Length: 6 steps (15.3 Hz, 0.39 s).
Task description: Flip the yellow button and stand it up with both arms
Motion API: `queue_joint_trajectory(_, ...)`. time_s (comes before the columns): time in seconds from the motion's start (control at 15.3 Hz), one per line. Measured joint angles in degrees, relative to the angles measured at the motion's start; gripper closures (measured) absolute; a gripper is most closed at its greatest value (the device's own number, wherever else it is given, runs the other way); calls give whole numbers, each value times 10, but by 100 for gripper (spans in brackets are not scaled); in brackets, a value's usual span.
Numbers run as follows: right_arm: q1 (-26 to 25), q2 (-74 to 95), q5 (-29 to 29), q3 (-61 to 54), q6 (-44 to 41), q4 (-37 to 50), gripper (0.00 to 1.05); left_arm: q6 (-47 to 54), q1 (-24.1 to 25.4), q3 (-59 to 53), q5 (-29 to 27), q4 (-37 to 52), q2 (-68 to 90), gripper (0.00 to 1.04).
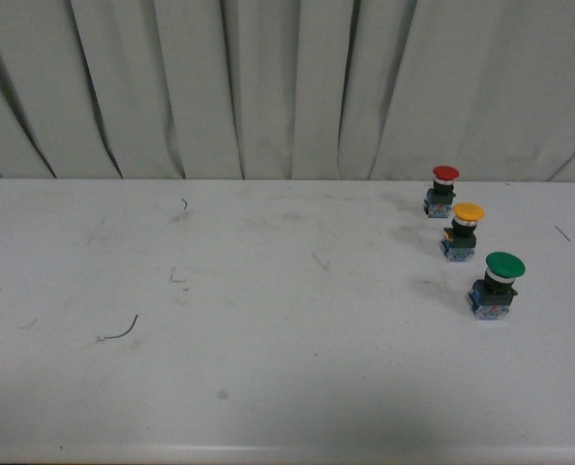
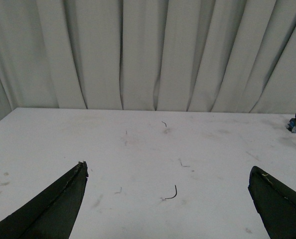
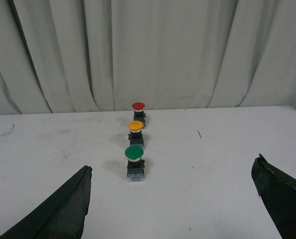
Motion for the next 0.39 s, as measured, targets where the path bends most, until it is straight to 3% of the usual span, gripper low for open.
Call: queue_joint_trajectory(0.39, 0, 0, 0, 0, 0, 0, 6, 0, 0, 0, 0, 0, 0, 7)
